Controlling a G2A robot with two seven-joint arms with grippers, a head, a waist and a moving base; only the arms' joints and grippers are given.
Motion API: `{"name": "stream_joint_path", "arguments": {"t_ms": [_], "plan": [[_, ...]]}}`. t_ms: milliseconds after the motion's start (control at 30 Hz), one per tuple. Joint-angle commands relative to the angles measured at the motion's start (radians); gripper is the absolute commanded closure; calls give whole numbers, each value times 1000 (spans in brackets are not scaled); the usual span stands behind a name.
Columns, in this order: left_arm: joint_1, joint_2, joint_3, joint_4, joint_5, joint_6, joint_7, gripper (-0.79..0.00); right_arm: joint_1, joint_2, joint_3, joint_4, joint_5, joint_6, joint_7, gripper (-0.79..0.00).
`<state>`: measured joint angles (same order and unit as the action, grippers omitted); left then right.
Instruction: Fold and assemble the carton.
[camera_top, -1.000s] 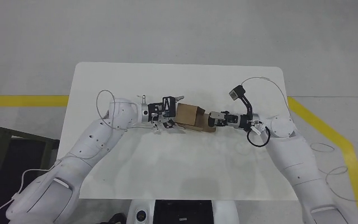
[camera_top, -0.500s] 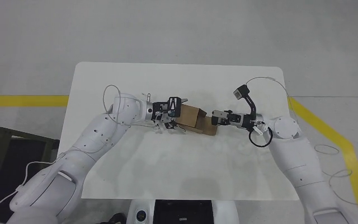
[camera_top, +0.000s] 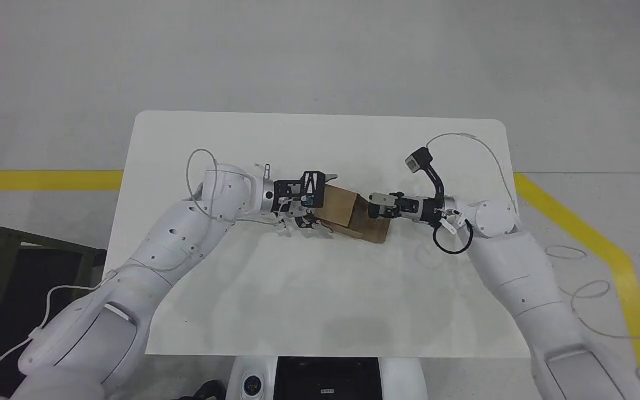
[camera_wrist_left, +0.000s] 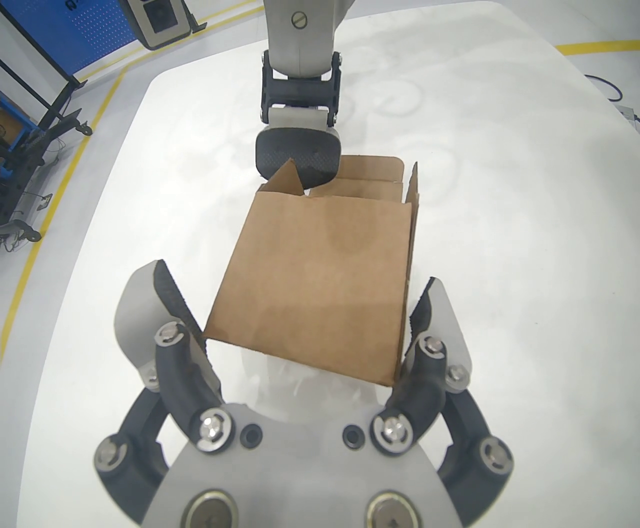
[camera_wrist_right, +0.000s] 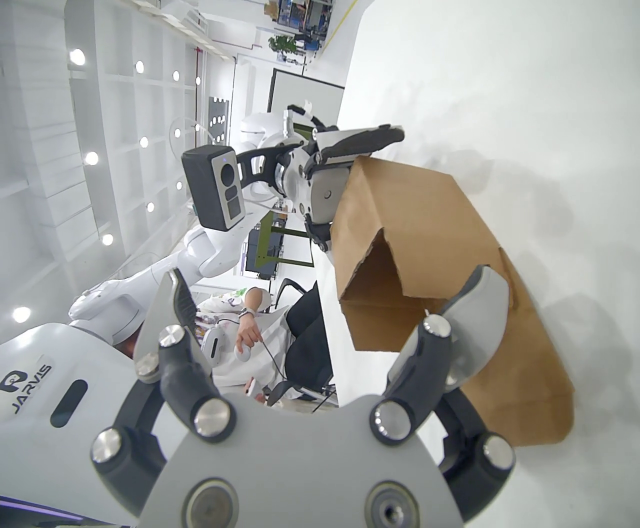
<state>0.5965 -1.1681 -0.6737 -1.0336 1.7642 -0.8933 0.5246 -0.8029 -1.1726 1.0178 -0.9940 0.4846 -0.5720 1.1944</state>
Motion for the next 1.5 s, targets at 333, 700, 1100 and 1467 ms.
{"name": "stream_joint_path", "arguments": {"t_ms": [333, 700, 1100, 1467], "plan": [[-3, 0, 1, 3, 17, -9, 5, -785, 67, -52, -104, 83, 54, -10, 29, -785], [-1, 4, 1, -4, 32, -21, 10, -785, 111, -90, -154, 147, 97, -24, 30, -785], [0, 6, -3, -12, 33, -26, 8, -785, 100, -51, -85, 129, 71, 13, 67, -785], [2, 8, -15, -30, 18, -32, -11, -785, -15, 43, 114, -21, -25, 71, 90, -785]]}}
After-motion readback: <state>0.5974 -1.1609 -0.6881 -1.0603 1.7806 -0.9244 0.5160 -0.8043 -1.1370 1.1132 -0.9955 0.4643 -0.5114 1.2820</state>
